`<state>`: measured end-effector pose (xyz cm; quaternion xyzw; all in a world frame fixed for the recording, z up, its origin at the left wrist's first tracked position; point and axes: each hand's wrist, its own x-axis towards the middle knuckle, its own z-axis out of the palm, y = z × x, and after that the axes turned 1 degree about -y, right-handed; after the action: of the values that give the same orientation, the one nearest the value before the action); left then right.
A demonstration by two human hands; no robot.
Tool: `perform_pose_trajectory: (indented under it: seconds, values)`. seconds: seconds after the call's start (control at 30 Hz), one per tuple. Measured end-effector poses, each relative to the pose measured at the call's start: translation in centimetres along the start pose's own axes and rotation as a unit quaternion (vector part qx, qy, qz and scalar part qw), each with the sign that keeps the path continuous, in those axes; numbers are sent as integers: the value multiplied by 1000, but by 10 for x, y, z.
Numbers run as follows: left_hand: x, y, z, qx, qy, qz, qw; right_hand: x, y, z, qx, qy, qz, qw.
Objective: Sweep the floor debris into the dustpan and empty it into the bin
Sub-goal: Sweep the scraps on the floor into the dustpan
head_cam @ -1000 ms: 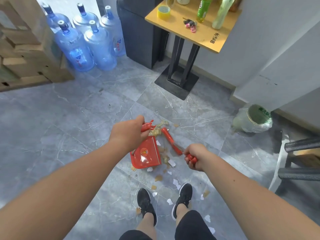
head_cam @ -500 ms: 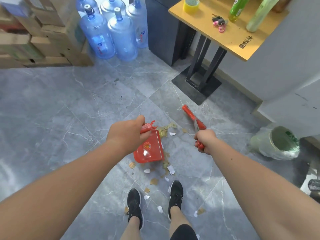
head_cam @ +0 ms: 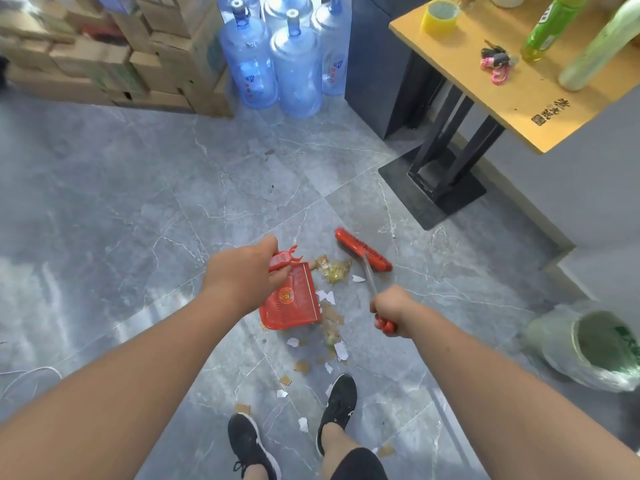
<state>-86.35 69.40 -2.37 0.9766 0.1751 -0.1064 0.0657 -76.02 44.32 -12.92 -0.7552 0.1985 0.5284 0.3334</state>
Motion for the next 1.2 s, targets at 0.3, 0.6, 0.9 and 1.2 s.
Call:
perform_pose_trajectory:
  seconds: [0.3, 0.6, 0.9, 1.2]
  values:
    - [-51, -41, -4, -5, -3, -31, 1000, -36, 55, 59, -63, -32, 24, 997]
    - [-136, -100, 5, -11, 18, -15, 1000, -86, 129, 141, -175, -27, 38, 983]
    - [-204, -139, 8, 18, 14, 35, 999, -140, 148, 216, -184, -27, 35, 982]
    - [-252, -136, 19, 34, 5, 80, 996, -159, 149, 220, -164, -58, 62, 983]
